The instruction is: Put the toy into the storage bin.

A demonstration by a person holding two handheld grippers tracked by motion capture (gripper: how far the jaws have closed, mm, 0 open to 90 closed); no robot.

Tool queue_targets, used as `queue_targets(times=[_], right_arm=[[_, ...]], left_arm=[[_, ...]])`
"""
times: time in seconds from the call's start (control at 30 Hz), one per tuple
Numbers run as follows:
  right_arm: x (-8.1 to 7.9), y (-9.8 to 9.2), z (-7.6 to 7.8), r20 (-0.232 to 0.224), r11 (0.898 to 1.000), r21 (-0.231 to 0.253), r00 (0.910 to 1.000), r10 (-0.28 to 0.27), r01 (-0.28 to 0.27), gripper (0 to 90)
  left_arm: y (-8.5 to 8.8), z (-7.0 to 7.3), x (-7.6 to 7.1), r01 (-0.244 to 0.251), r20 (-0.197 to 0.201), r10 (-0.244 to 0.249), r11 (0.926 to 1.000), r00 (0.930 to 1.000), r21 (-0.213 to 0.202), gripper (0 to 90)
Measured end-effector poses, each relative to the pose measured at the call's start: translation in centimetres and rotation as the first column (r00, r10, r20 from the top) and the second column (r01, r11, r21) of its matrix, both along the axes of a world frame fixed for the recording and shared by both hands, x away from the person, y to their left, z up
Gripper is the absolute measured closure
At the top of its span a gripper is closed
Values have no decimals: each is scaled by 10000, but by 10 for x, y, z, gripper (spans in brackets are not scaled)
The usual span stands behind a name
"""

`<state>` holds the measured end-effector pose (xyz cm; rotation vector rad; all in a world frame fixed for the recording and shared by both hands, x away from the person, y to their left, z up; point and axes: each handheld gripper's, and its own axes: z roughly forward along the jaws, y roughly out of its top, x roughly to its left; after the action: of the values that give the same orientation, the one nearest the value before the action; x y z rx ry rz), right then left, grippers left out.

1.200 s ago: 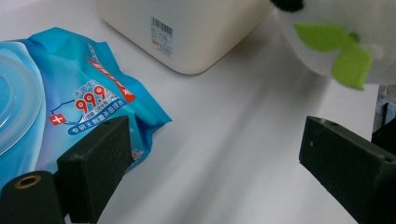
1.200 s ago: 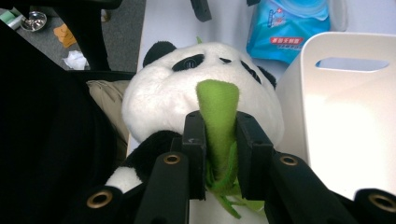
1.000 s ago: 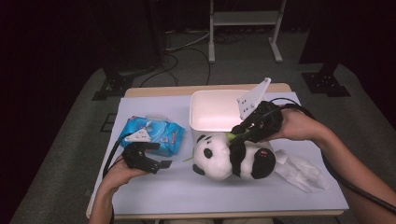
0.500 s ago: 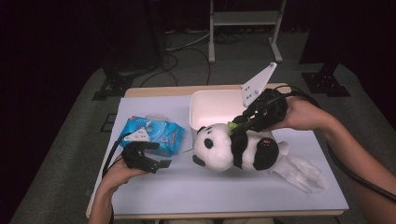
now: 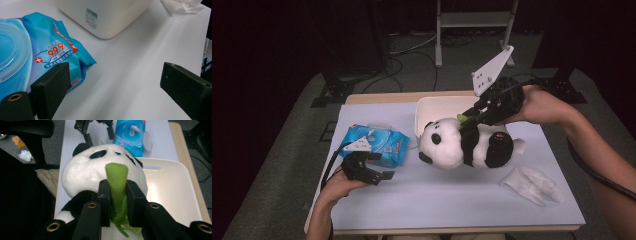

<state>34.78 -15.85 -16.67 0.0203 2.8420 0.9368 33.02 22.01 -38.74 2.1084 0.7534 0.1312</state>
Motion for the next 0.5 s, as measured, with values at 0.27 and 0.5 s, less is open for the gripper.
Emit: queue_targets(times=[0.27, 0.5], right_arm=[[9, 0, 14, 219, 9999, -39, 9996, -163, 164, 750], [21, -1, 26, 347, 9994, -83, 9989, -326, 329, 750]], left_arm=[[2, 0, 0, -35, -5, 35, 10000, 10000, -20, 90], [4, -1, 0, -71, -14, 71, 10000, 10000, -22, 90]])
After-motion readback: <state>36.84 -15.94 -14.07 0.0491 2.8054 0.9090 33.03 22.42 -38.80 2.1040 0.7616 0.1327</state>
